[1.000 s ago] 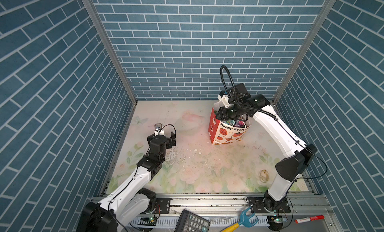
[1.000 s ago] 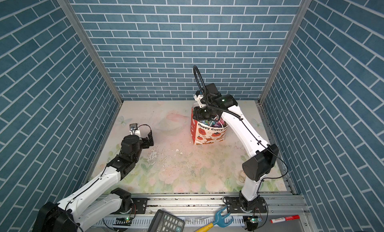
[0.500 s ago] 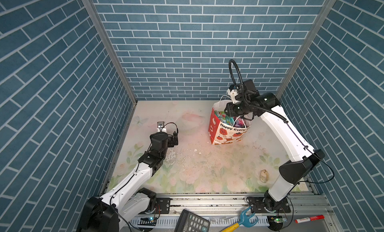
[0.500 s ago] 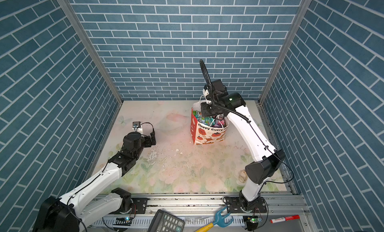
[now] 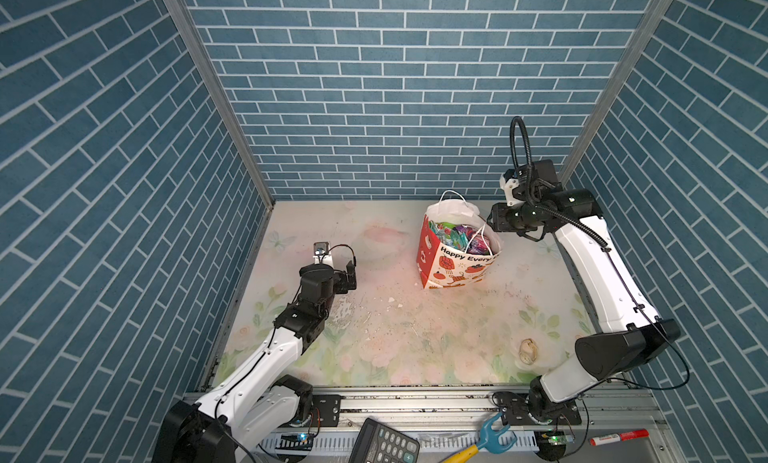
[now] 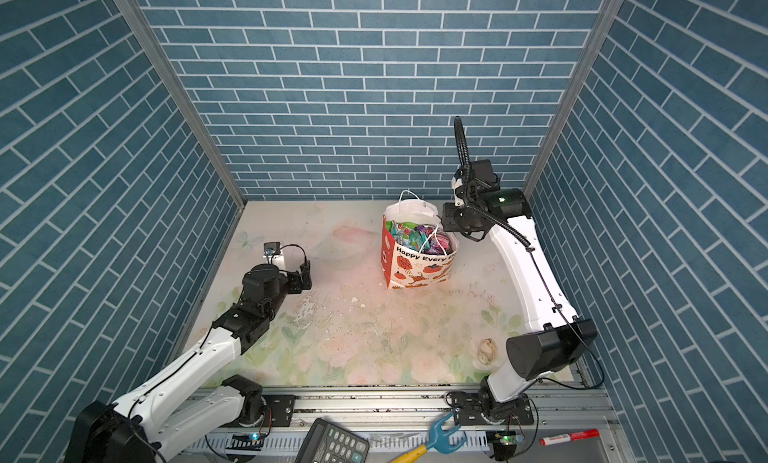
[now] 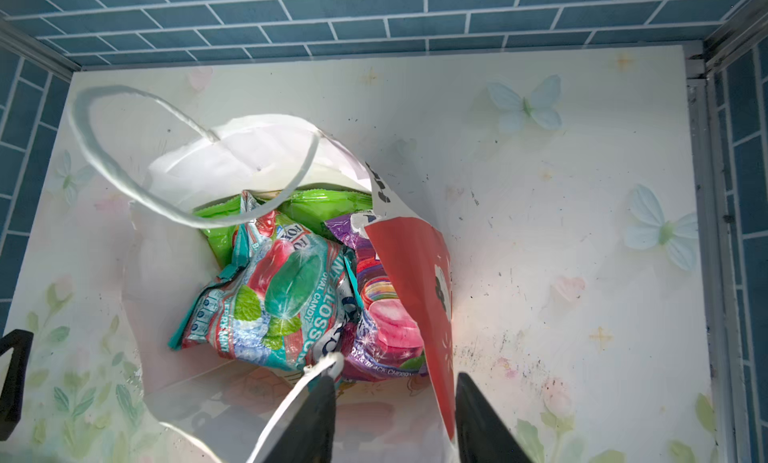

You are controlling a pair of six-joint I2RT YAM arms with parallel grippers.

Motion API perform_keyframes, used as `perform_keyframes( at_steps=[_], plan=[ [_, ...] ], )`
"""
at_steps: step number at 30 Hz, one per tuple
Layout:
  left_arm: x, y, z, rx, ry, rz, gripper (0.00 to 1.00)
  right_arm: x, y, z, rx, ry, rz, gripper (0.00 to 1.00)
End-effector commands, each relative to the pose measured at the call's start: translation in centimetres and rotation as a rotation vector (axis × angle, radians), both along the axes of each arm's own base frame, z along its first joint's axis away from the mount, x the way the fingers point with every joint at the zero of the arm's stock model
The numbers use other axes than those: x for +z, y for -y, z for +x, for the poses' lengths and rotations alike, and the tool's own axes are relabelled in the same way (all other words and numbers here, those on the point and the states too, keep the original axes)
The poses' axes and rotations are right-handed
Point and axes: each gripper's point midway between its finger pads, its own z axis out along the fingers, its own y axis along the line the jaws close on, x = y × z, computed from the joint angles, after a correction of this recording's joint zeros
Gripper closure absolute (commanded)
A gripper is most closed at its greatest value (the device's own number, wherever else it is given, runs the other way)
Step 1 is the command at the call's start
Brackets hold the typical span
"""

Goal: Take the snacks out of the paper bag
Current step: 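Grasp the bag rim with the right gripper and drag it toward the center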

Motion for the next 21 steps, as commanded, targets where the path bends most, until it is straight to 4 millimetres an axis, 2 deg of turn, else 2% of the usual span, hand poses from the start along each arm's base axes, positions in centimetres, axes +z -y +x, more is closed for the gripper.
perform_keyframes(
  at_steps=[1,10,21],
  plan=[
    [-0.4,-0.1,-0.2,-0.001,-0.009,0.021,0.01,-2.0,-0.4,0.3,0.053,-0.045,-0.023,0.52],
    [-0.6,-0.3,-0.2,0.008,-0.016,0.034,0.00,-4.7,-0.2,3.4,0.045,-0.049,-0.057,0.52],
    [-0.7,-0.5,0.0,0.016,-0.020,0.053,0.00,-4.8,0.2,7.9,0.044,0.026,-0.059,0.52]
  ],
)
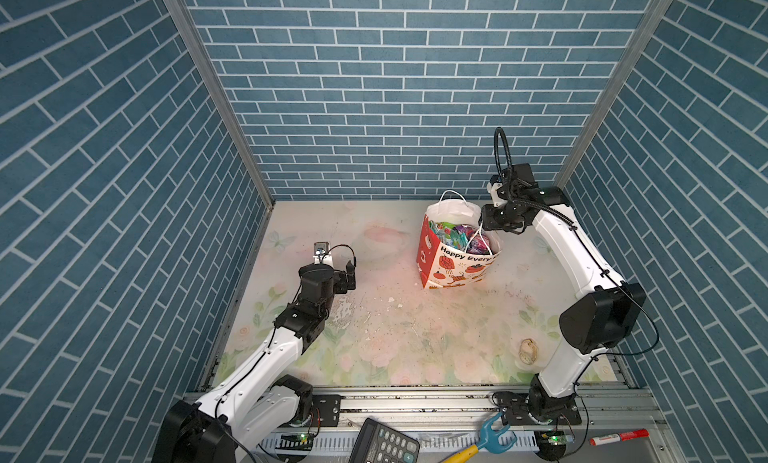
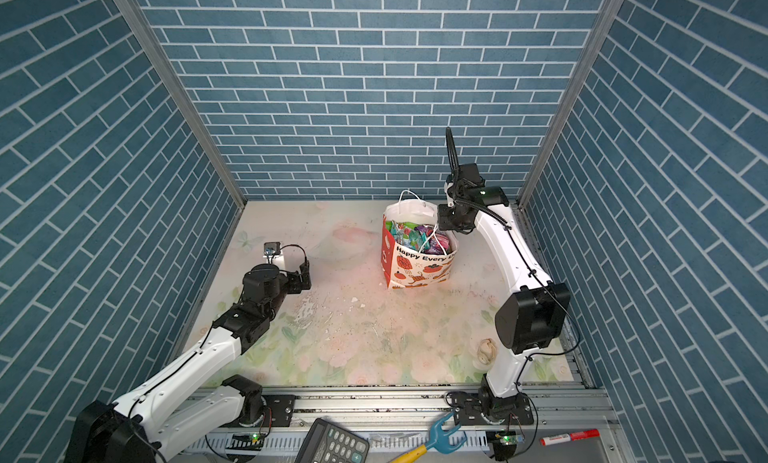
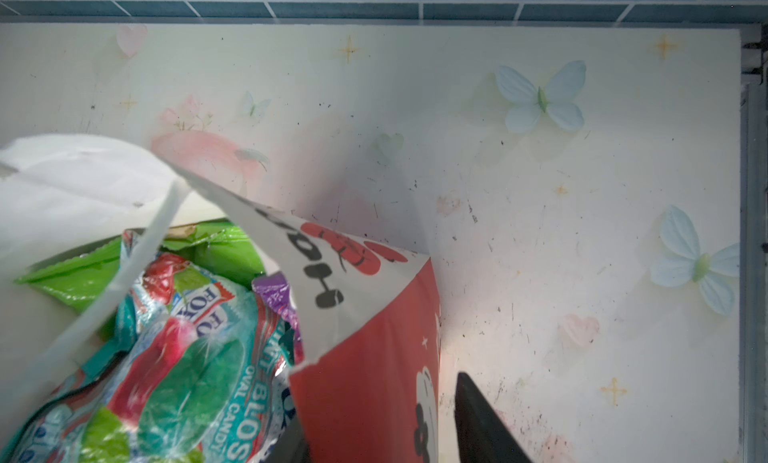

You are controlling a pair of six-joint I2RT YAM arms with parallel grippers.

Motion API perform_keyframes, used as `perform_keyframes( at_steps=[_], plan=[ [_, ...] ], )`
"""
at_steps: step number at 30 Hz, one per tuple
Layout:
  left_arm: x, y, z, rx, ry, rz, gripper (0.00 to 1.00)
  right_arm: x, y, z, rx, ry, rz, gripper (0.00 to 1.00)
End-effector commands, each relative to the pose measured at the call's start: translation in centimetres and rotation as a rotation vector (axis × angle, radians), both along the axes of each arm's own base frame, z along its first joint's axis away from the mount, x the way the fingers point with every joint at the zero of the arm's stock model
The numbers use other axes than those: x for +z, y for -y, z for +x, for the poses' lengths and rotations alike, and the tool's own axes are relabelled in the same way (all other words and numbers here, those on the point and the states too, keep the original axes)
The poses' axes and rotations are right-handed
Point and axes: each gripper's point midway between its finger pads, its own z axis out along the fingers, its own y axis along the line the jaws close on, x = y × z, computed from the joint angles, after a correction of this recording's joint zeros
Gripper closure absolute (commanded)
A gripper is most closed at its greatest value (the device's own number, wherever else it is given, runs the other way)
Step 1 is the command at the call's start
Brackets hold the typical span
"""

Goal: Take the snacks out of the paper bag
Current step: 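Grasp the bag rim with the right gripper and drag it toward the center, then lift and tilt the held bag with the right gripper, tipping it over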

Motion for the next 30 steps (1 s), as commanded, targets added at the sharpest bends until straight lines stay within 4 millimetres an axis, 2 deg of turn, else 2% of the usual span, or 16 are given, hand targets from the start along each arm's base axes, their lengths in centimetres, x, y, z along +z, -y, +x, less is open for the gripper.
perform_keyframes(
  at_steps=[1,9,14,20,30],
  plan=[
    [-0.6,-0.2,-0.1,0.005,-0.020,0.029,0.00,1.0,-0.1,2.1,0.031,0.063,-0.009,0.52],
    [-0.8,-0.4,-0.2,0.014,-0.026,0.042,0.00,-0.1,-0.4,3.6,0.057,0.046,-0.017,0.52],
    [-1.0,-0.4,-0.1,0.015,-0.030,0.043,0.00,-0.3,-1.4,3.8,0.103,0.046,0.018,0.52],
    [-1.0,-0.3,0.0,0.011,-0.033,0.041,0.00,-0.4,-1.8,4.4,0.131,0.064,0.017,0.52],
    [-1.1,-0.1,0.1,0.007,-0.039,0.043,0.00,1.0,-3.5,4.7,0.294,0.141,0.019,0.50]
  ],
)
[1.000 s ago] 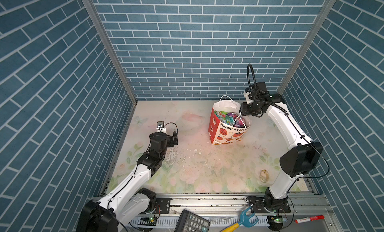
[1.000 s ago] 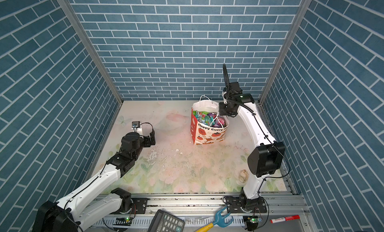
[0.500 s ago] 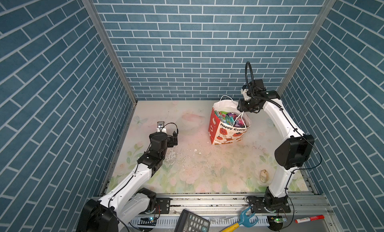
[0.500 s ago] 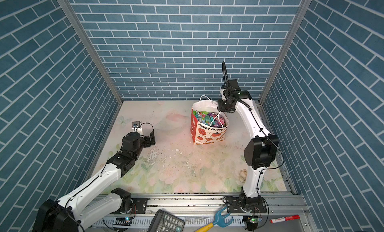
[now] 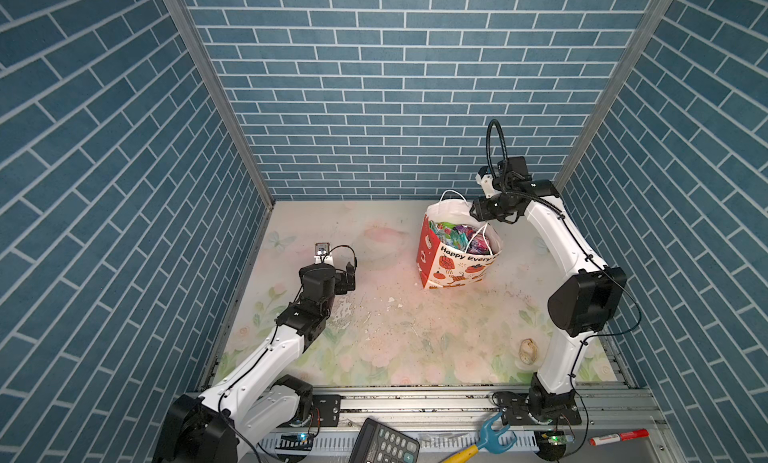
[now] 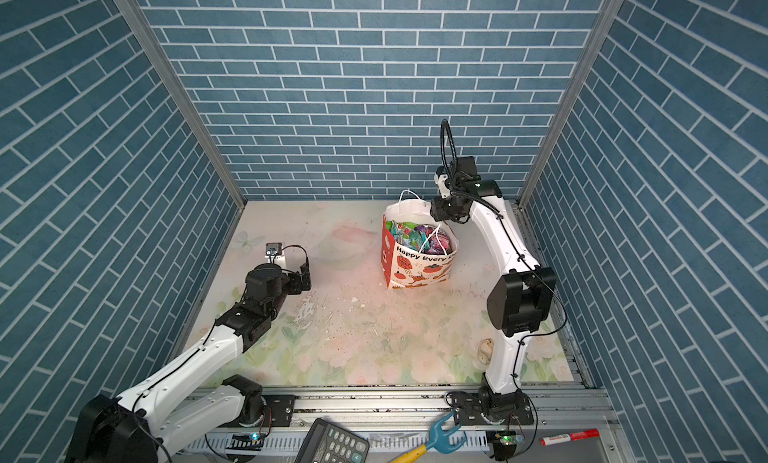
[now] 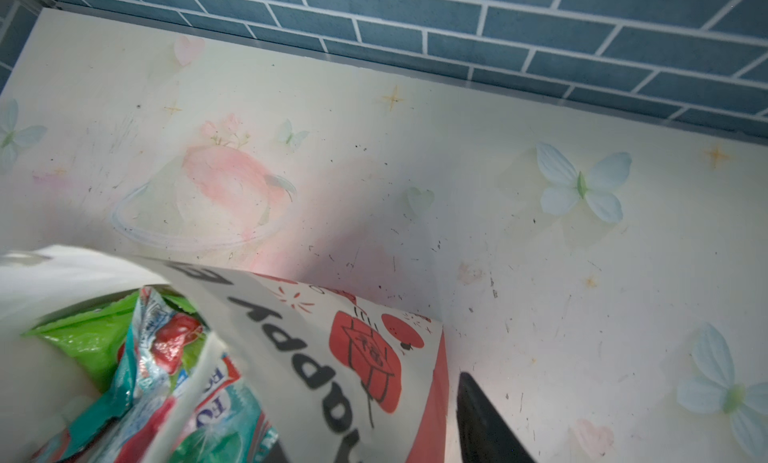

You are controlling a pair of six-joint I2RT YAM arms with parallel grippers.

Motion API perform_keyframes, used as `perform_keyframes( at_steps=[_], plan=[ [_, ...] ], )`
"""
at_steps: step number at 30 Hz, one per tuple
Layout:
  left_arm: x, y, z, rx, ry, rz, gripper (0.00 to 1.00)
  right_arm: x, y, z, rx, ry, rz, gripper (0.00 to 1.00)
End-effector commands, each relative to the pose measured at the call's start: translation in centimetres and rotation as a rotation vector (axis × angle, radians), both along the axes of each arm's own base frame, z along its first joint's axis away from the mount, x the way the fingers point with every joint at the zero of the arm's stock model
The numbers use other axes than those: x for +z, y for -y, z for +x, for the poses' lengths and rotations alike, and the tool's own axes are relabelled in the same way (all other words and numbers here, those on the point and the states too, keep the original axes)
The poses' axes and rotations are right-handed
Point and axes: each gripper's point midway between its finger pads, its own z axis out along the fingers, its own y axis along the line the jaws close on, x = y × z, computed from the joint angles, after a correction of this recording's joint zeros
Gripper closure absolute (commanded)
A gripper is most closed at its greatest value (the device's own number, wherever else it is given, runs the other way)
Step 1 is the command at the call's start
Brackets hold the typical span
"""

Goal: Take the snacks out of the paper bag
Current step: 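Lift and tilt the held bag with the right gripper, tipping it over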

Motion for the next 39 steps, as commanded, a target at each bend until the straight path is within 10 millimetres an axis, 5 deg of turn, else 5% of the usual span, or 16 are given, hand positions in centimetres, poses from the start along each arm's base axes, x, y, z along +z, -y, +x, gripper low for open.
perform_keyframes(
  at_steps=[1,25,35,39],
  plan=[
    [-0.2,0.1,0.0,-0.007,-0.015,0.018,0.00,1.3,-1.2,0.5,0.122,0.068,0.003,0.50],
    [0.5,0.2,0.3,-0.005,-0.030,0.017,0.00,0.4,-6.3,-0.1,0.439,0.116,-0.074,0.47],
    [1.1,0.2,0.3,-0.003,-0.024,0.012,0.00,-0.4,-5.7,0.2,0.448,0.103,-0.133,0.97],
    [1.2,0.5,0.4,-0.008,-0.025,0.001,0.00,-0.4,-4.7,0.7,0.397,0.108,-0.173,1.00]
  ],
)
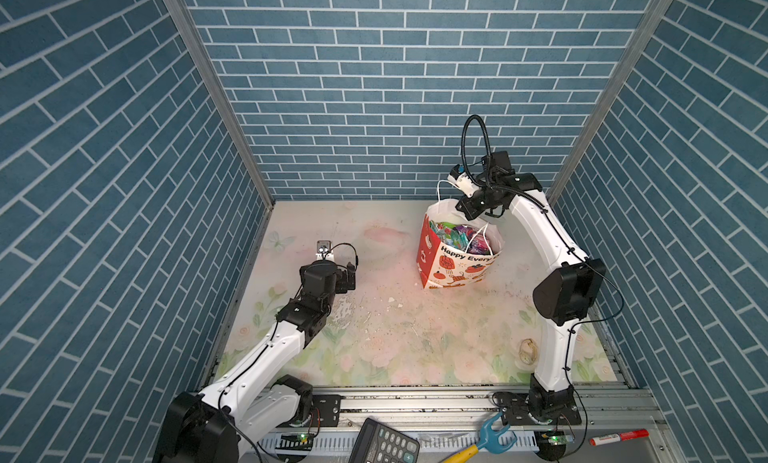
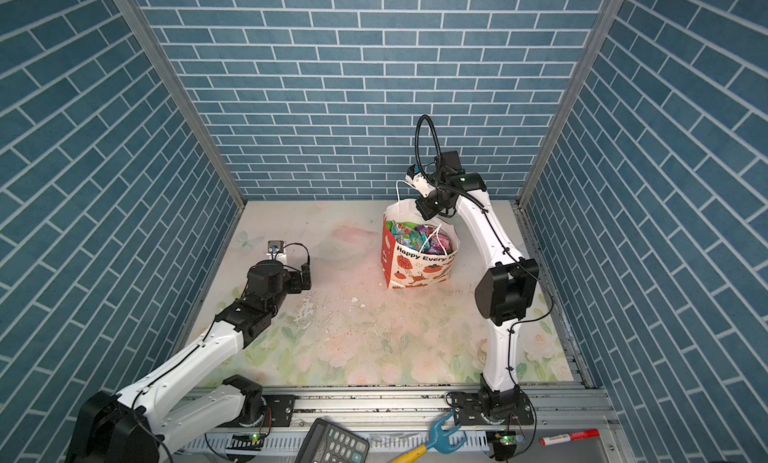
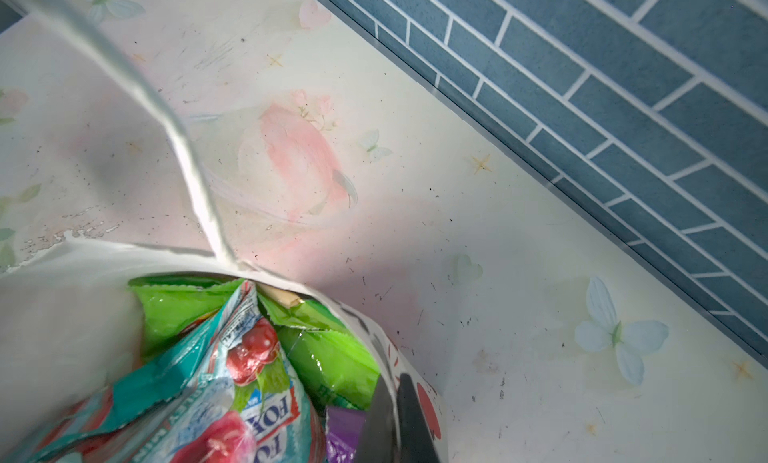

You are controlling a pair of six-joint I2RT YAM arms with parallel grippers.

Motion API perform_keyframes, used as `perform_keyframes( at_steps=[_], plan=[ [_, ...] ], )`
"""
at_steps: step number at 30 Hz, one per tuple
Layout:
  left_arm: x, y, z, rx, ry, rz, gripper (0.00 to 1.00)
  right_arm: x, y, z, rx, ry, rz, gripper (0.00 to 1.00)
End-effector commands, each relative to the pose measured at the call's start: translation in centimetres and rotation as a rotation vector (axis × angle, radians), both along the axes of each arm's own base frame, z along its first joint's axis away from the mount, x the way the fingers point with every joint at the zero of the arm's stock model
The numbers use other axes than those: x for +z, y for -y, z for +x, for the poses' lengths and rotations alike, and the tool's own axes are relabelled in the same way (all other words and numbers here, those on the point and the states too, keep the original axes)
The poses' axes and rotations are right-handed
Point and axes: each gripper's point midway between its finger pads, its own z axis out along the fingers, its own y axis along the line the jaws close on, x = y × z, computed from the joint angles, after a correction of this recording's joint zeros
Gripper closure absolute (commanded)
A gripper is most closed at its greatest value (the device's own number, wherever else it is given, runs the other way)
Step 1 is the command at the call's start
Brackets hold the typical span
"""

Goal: Take the snacks out of the paper bag
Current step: 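Lift and tilt the held bag with the right gripper, tipping it over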

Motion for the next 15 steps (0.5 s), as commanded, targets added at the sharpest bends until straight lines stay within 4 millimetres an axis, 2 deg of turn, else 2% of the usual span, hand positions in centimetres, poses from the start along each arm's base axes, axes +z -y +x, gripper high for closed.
perform_keyframes(
  at_steps=[1,7,15],
  plan=[
    [1.1,0.4,0.3,-0.005,0.014,-0.024,0.01,-0.6,1.1,0.2,-0.029,0.001,-0.067,1.00],
    [1.4,0.8,0.6,-0.017,0.014,-0.035,0.00,-0.4,3.4,1.3,-0.171,0.018,-0.102,1.00],
    [1.4,1.1,0.6,-0.027,0.011,-0.041,0.00,1.2,9.9,3.1,-0.512,0.083,-0.168,1.00]
  ],
)
